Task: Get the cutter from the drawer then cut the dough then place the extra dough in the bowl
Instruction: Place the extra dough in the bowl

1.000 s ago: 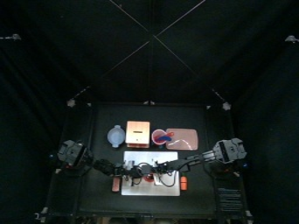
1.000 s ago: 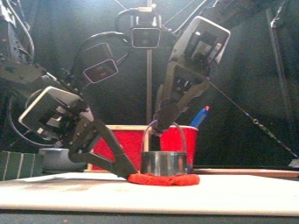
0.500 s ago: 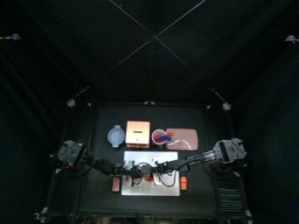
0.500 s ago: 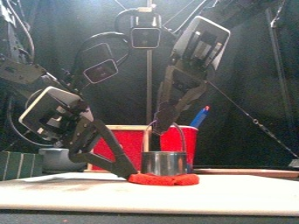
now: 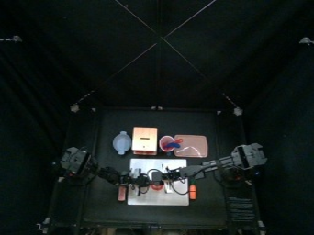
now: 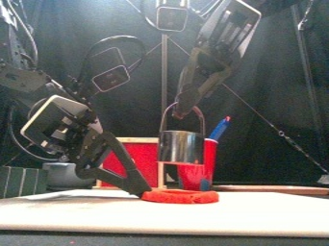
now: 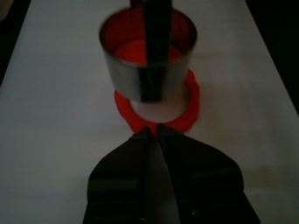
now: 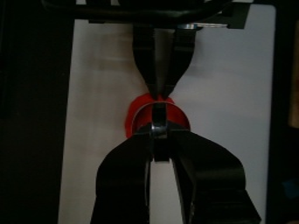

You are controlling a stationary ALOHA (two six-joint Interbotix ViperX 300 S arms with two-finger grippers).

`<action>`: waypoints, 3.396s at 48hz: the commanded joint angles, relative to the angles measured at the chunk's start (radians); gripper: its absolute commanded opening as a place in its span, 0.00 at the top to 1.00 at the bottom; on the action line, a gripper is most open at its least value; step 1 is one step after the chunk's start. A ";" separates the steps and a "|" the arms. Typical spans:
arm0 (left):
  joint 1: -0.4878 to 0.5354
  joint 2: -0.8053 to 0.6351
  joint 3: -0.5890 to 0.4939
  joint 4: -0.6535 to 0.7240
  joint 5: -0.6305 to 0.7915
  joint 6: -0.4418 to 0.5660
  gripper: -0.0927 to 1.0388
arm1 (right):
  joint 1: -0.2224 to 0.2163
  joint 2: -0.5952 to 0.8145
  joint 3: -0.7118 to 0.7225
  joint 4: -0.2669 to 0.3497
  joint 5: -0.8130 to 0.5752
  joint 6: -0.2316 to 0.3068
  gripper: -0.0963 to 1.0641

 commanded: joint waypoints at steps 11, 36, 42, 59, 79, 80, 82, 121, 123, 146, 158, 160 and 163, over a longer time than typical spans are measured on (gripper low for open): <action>0.012 -0.021 -0.002 -0.003 0.008 0.003 0.39 | -0.063 -0.204 0.169 -0.018 0.021 0.002 0.49; 0.067 -0.129 0.015 -0.015 0.011 0.064 0.35 | -0.107 -0.238 0.348 0.063 -0.077 0.002 0.48; 0.069 -0.129 0.017 -0.021 0.009 0.066 0.30 | -0.107 -0.238 0.348 0.071 -0.077 0.002 0.43; 0.103 -0.130 -0.011 -0.031 0.009 0.064 0.18 | -0.107 -0.245 0.333 0.072 -0.075 0.002 0.22; 0.124 -0.051 -0.097 -0.038 0.141 0.066 0.19 | -0.100 -0.250 0.298 0.072 -0.080 0.002 0.22; 0.127 -0.048 -0.100 -0.038 0.152 0.066 0.19 | -0.100 -0.250 0.296 0.074 -0.081 0.002 0.22; 0.133 -0.044 -0.103 -0.038 0.170 0.064 0.19 | -0.098 -0.250 0.291 0.072 -0.081 0.002 0.22; 0.135 -0.034 -0.086 0.003 0.259 0.066 0.36 | -0.089 -0.236 0.310 0.101 -0.101 0.002 0.22; 0.135 -0.034 -0.086 0.011 0.258 0.066 0.37 | -0.091 -0.236 0.308 0.101 -0.103 0.002 0.22; 0.147 -0.163 -0.072 0.048 0.212 0.077 0.40 | -0.095 -0.236 0.314 0.098 -0.101 0.002 0.22; 0.215 -0.376 0.005 0.060 0.212 0.117 0.40 | -0.100 -0.236 0.316 0.095 -0.098 0.002 0.22; 0.221 -0.405 0.017 0.060 0.212 0.120 0.40 | -0.104 -0.235 0.316 0.095 -0.098 0.002 0.22; 0.241 -0.454 0.032 0.061 0.207 0.130 0.40 | -0.104 -0.235 0.314 0.092 -0.095 0.002 0.22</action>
